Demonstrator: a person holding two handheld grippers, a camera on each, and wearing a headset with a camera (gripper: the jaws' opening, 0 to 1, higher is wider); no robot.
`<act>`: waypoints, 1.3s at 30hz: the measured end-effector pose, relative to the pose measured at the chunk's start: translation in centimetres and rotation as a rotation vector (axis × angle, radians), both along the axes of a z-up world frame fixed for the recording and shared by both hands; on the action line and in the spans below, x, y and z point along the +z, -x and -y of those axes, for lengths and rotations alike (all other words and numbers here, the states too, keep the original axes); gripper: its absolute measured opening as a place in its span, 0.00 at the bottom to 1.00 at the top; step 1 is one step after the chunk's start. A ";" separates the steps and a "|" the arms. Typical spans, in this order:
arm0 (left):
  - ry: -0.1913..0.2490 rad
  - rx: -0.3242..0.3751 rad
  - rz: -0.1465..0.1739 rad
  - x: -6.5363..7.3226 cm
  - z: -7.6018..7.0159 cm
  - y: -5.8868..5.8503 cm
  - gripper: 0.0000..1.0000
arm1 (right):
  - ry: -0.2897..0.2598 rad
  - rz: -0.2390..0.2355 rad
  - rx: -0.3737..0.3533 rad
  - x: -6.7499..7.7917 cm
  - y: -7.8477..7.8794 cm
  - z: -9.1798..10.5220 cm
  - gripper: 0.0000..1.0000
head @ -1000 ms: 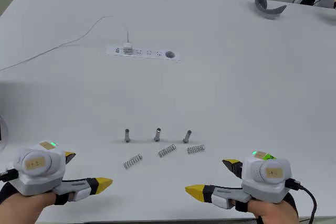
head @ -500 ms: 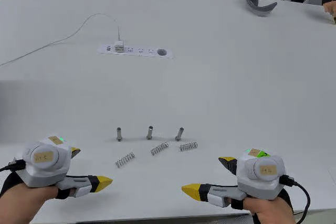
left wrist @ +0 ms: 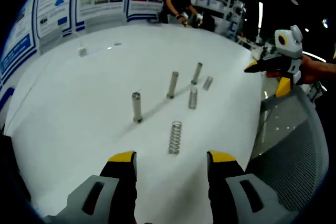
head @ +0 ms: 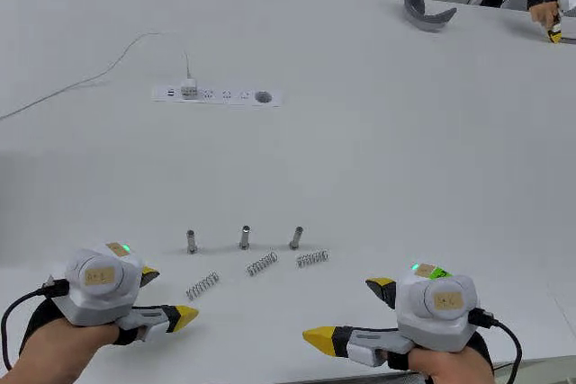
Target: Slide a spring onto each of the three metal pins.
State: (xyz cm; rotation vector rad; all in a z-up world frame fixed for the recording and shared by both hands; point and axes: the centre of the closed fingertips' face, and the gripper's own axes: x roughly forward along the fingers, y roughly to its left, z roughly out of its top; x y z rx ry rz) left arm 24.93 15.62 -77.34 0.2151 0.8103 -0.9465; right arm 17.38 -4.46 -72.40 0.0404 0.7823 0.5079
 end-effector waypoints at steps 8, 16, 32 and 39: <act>-0.002 -0.013 -0.002 -0.9 1.3 -0.6 0.44 | -0.011 0.002 -0.007 0.1 -0.1 -0.1 0.86; 0.010 -0.003 -0.022 -1.7 2.4 -1.2 0.34 | -0.013 0.000 -0.008 0.2 -0.1 0.0 0.86; -0.067 -0.069 0.010 -2.8 3.0 -0.8 0.21 | -0.019 -0.009 -0.017 -0.1 0.1 0.4 0.85; -0.108 -0.099 0.031 -2.9 2.6 -0.6 0.11 | -0.022 -0.015 -0.011 -0.4 0.2 0.0 0.85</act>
